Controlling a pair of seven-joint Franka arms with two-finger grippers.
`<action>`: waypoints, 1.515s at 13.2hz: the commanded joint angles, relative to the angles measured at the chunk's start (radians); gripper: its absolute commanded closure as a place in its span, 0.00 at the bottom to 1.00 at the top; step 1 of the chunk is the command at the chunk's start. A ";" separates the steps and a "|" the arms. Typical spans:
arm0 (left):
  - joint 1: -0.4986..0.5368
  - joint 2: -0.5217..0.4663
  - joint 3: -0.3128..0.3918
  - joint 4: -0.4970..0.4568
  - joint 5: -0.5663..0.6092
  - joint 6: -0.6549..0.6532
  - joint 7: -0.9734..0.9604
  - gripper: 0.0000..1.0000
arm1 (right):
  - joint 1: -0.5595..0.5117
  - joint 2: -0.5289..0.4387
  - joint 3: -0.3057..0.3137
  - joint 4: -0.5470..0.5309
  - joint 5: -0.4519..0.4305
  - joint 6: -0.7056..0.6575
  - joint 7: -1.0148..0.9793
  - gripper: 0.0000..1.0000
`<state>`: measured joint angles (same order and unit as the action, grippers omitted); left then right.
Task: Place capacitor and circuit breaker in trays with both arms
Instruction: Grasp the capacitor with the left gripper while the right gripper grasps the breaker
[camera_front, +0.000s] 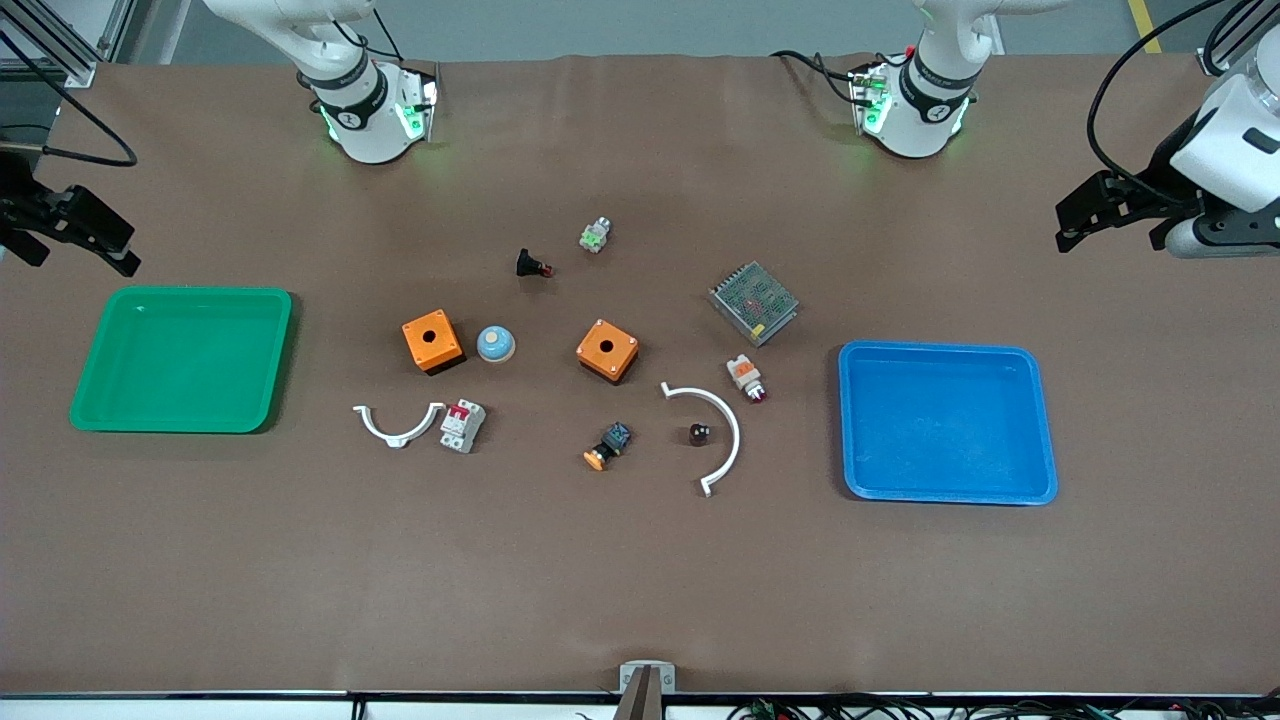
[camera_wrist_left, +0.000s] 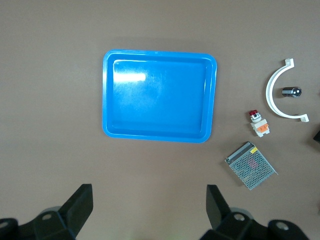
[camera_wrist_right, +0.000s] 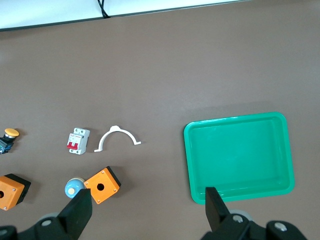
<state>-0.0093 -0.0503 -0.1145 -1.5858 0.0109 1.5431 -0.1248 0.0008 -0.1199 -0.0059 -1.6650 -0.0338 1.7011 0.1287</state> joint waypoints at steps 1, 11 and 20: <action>-0.001 0.013 -0.001 0.032 0.001 -0.021 0.005 0.00 | 0.002 0.008 0.000 0.011 0.012 -0.006 -0.009 0.00; -0.113 0.239 -0.066 0.054 -0.071 0.142 -0.082 0.00 | 0.197 0.221 0.003 -0.073 0.014 0.273 0.357 0.00; -0.330 0.594 -0.060 0.162 -0.040 0.466 -0.492 0.00 | 0.334 0.621 0.004 -0.078 0.066 0.558 0.551 0.00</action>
<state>-0.3137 0.4490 -0.1849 -1.5267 -0.0435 2.0109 -0.5793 0.3177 0.4487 0.0049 -1.7664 -0.0073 2.2313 0.6389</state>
